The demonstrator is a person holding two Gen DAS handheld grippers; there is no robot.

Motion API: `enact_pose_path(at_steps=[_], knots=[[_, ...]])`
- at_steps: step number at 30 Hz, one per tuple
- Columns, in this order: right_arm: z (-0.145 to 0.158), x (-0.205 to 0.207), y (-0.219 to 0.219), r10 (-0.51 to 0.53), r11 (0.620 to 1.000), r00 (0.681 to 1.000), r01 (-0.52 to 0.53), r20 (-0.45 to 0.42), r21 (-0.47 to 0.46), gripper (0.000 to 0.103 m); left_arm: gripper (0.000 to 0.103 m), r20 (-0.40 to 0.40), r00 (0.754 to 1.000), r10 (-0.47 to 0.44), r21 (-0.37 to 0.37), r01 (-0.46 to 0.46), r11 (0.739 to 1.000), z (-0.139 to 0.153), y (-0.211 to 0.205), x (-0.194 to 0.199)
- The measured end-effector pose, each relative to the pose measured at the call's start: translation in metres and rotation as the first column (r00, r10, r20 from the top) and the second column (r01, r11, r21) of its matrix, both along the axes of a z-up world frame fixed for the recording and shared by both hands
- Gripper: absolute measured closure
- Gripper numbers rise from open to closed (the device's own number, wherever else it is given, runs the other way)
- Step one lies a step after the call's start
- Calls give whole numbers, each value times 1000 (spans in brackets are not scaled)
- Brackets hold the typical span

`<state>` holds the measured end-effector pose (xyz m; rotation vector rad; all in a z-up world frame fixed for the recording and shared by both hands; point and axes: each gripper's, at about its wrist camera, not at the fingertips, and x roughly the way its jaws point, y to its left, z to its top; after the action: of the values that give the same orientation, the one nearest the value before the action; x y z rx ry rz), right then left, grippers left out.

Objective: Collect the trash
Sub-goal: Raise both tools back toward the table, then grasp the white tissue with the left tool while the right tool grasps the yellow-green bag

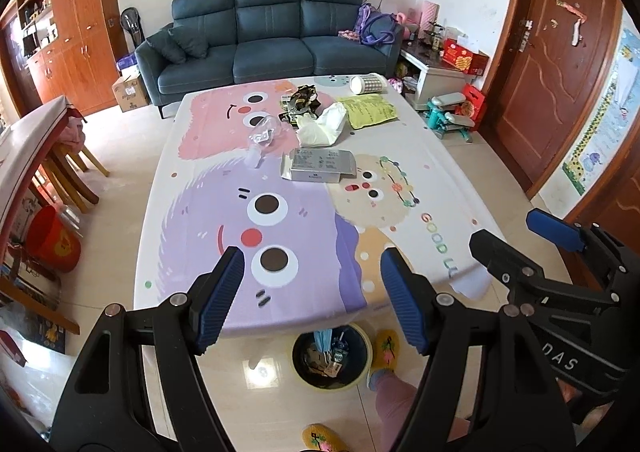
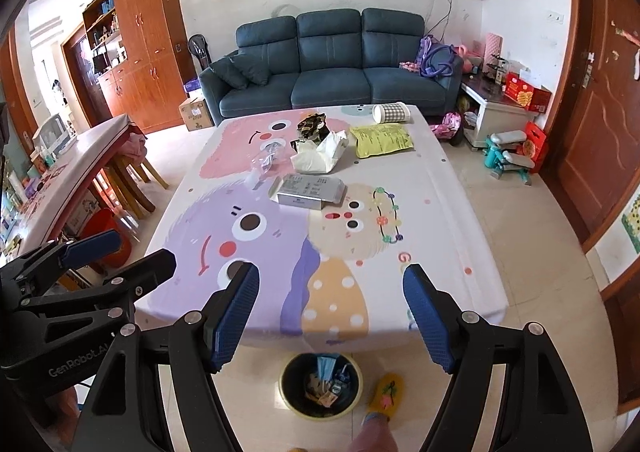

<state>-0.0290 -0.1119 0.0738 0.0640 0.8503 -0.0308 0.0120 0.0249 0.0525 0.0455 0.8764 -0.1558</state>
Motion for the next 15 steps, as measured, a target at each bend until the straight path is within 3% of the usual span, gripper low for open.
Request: enact_pose_path(at_steps=[6,15], knots=[[-26,88,-36,44,999,998,-43,-39,28,27,35,-49,996,72,-1,-72,997,-27,-17,90],[-71,255,-113,131,990,981,-124,-142,61,27,35,-166,974,155,-9,-158,987,-69,-66,244]])
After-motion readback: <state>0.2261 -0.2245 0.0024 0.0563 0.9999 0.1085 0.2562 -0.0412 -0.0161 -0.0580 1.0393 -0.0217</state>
